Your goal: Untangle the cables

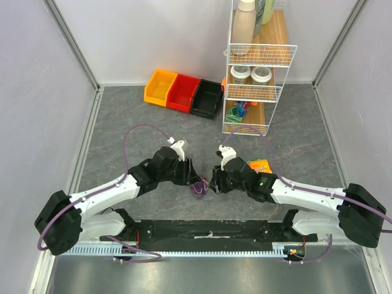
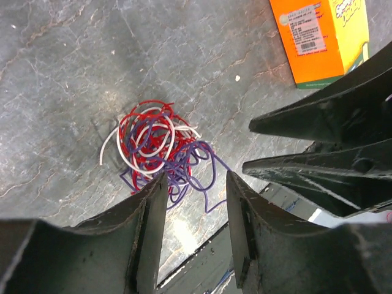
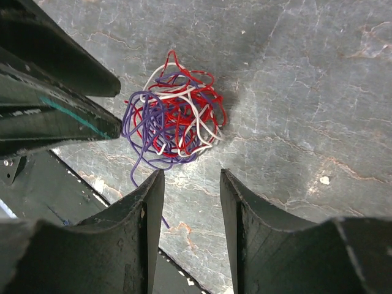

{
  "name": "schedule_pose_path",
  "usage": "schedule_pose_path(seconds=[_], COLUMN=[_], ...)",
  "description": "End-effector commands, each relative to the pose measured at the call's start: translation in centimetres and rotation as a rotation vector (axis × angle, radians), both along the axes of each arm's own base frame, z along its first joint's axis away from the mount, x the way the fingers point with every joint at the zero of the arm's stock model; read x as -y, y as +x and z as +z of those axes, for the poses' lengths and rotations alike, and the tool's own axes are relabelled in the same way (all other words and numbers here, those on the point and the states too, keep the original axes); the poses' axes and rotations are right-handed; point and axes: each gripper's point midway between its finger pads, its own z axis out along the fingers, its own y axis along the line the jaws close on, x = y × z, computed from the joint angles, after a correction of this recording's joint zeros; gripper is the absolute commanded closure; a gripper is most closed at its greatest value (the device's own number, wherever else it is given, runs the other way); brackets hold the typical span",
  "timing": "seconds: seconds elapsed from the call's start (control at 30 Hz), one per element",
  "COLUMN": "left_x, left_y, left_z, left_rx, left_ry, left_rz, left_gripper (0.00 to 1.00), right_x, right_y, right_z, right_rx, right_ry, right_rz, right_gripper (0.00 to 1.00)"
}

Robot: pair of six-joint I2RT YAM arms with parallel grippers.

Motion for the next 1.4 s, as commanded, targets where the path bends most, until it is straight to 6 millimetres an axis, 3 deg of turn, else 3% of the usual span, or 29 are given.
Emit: schedule_pose_path(seconds=[0.0,0.2,0.43,0.6,0.8,0.97,1.1,1.17,1.23,1.3,1.37], left_x=[1.3,2.9,2.1,2.1,2.1,2.6,2.2,1.2,0.1,-1.1,-2.2], left_y=[2.5,2.6,2.2,1.4,0.9,-0.8,-2.6,-3.4,-4.2,-5.0,-5.8], left_z=[2.5,2.1,1.1,1.8,4.3,8.5,14.0,17.5,20.4,23.3,26.1], left_rx=[0.073,0.029,0.019,0.035,0.078,0.126,0.246,0.342,0.427,0.509,0.584], left_ry=[-0.051,-0.075,-0.051,-0.084,-0.126,-0.247,-0.368,-0.420,-0.457,-0.487,-0.505], left_rz=[0.054,0.015,0.027,-0.006,-0.046,-0.121,-0.204,-0.210,-0.217,-0.219,-0.222], left_gripper=[0.50,0.57,0.63,0.91,0.98,0.98,0.98,0.98,0.98,0.98,0.98], right_x=[-1.2,-1.9,-1.9,-2.7,-4.2,-5.0,-4.3,-3.4,-2.6,-1.8,-0.9], right_y=[-0.1,0.0,0.1,0.1,0.0,0.8,1.6,1.9,2.0,2.2,2.4], right_z=[0.7,0.1,-0.1,-0.2,0.1,0.5,-0.2,-0.7,-1.0,-1.1,-1.3], right_rx=[0.006,-0.002,0.002,0.000,-0.008,0.013,0.012,0.017,0.022,0.025,0.030], right_ry=[0.083,0.066,0.057,0.074,0.116,0.156,0.162,0.153,0.149,0.138,0.111], right_rz=[0.009,0.036,0.040,0.062,0.103,0.081,-0.008,-0.056,-0.093,-0.129,-0.162], right_gripper=[0.52,0.52,0.52,0.52,0.51,0.55,0.64,0.73,0.90,1.00,1.00])
